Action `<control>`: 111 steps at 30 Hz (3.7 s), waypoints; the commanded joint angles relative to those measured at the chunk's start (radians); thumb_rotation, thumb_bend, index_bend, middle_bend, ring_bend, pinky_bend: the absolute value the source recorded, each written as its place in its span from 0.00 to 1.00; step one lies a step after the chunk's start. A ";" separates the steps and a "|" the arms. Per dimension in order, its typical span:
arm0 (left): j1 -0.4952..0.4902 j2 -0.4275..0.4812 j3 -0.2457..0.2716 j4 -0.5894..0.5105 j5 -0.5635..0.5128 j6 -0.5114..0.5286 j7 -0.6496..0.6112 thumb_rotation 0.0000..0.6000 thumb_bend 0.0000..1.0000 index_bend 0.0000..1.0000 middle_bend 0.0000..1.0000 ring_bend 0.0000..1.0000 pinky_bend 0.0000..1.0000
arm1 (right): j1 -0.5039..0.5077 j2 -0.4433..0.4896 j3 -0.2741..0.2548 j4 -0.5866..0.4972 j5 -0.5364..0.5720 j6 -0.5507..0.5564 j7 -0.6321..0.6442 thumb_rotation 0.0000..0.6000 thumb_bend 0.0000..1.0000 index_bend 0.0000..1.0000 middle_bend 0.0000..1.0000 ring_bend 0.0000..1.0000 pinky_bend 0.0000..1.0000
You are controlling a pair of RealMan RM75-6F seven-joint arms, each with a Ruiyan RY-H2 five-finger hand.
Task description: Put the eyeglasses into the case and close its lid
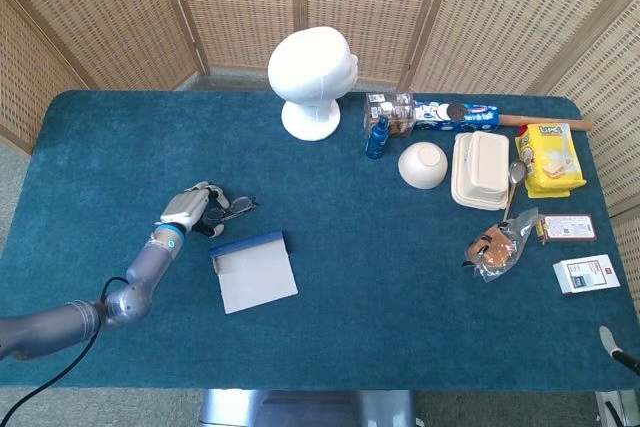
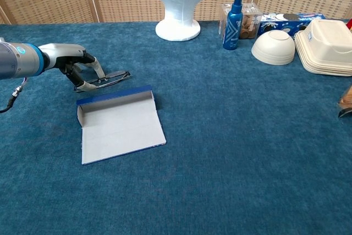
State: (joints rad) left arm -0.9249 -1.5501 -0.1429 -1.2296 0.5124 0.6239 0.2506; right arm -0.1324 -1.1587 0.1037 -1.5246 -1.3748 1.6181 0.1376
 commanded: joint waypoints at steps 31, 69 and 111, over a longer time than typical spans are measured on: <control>0.016 0.029 0.042 -0.068 0.043 0.098 0.051 1.00 0.46 0.51 0.16 0.00 0.08 | -0.035 0.002 0.005 0.022 -0.023 0.034 0.085 0.93 0.24 0.09 0.17 0.00 0.16; 0.222 0.243 0.024 -0.535 0.531 0.293 -0.141 1.00 0.47 0.54 0.18 0.00 0.08 | -0.050 -0.013 0.001 0.055 -0.059 0.064 0.132 0.93 0.24 0.06 0.17 0.00 0.16; 0.258 -0.061 0.055 -0.346 0.496 0.371 0.023 1.00 0.45 0.50 0.15 0.00 0.04 | -0.076 -0.012 0.007 0.111 -0.041 0.064 0.211 0.92 0.24 0.05 0.17 0.00 0.17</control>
State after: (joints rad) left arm -0.6670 -1.6111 -0.0871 -1.5757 1.0086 0.9952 0.2730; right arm -0.2083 -1.1704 0.1108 -1.4138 -1.4163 1.6820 0.3489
